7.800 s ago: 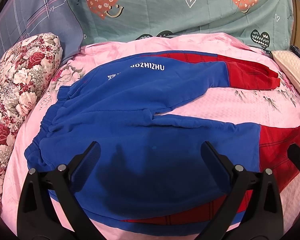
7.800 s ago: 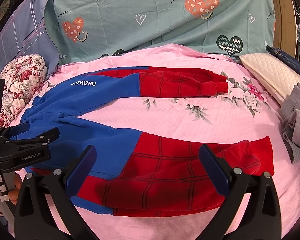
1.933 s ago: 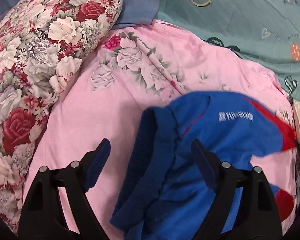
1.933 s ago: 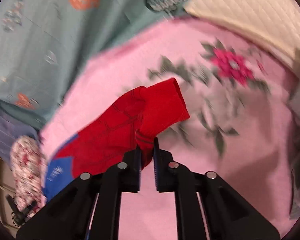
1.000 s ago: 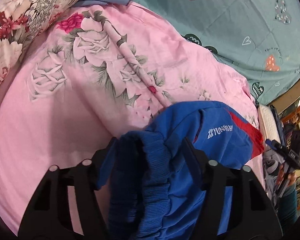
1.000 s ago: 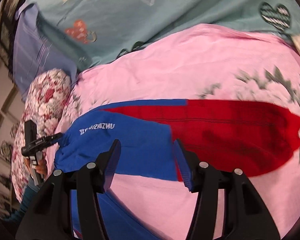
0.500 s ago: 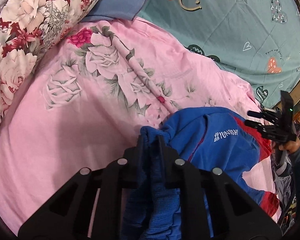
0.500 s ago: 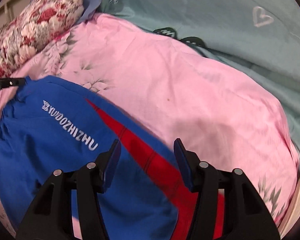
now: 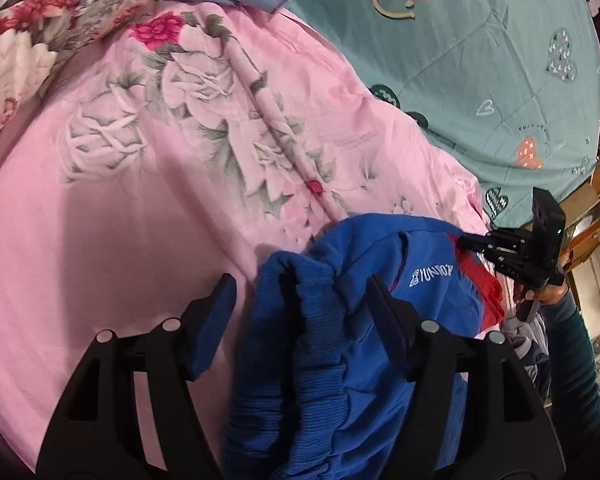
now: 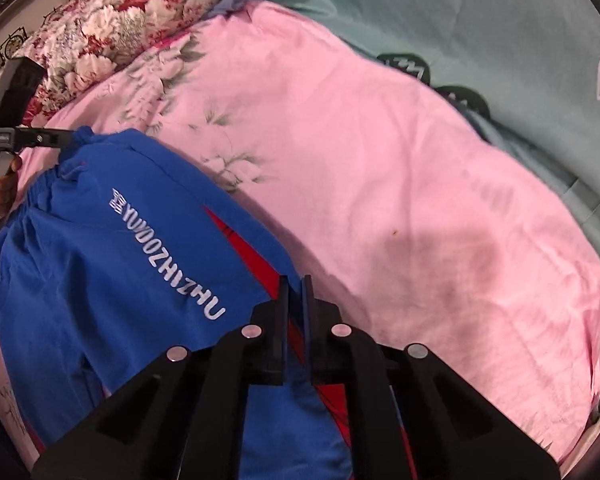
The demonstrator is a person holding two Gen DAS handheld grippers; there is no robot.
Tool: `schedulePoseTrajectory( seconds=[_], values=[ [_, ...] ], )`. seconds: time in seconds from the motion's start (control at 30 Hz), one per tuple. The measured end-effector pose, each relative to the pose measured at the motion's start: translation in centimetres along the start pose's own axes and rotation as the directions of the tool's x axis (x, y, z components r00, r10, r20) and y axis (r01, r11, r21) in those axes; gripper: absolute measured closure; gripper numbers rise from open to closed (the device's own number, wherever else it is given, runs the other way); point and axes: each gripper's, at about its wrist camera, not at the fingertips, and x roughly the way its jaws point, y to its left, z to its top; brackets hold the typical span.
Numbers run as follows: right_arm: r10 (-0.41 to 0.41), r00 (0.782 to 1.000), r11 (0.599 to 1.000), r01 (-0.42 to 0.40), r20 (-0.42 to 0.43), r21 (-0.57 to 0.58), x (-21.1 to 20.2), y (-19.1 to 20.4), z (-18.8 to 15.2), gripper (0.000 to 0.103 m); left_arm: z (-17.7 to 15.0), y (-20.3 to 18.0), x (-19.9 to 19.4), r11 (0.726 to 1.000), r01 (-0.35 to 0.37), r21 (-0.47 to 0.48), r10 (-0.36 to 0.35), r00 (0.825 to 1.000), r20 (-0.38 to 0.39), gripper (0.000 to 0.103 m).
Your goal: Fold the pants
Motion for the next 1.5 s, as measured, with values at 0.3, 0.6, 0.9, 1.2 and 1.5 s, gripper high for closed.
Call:
schedulePoseTrajectory(
  seconds=[0.3, 0.6, 0.9, 1.2, 1.5],
  values=[
    [-0.022, 1.000, 0.999, 0.022, -0.013, -0.045, 0.7, 0.6, -0.2, 0.096, 0.1, -1.1, 1.0, 0.998, -0.041, 0.057, 0.042, 0.999, -0.026, 0.059],
    [-0.090, 0.996, 0.995, 0.090, 0.005, -0.029, 1.6, 1.0, 0.5, 0.098, -0.2, -1.8, -0.3, 0.987, -0.123, 0.103, 0.118, 0.992, 0.050, 0.085],
    [-0.118, 0.982, 0.991, 0.126, 0.150, -0.046, -6.9, 4.6, -2.5, 0.098, -1.8, -4.4, -5.6, 0.978, -0.112, 0.175, 0.085, 0.984, 0.155, 0.091],
    [-0.084, 0.956, 0.991, 0.110, 0.282, -0.079, -14.5, 13.7, -10.1, 0.099, -8.8, -8.2, -13.1, 0.932, -0.113, 0.345, 0.043, 0.978, 0.205, 0.091],
    [0.089, 0.979, 0.992, -0.070, 0.185, -0.109, -11.8, 22.0, -18.0, 0.099, -16.2, -4.5, -15.0, 0.922, -0.151, 0.358, 0.107, 0.984, 0.139, 0.088]
  ],
)
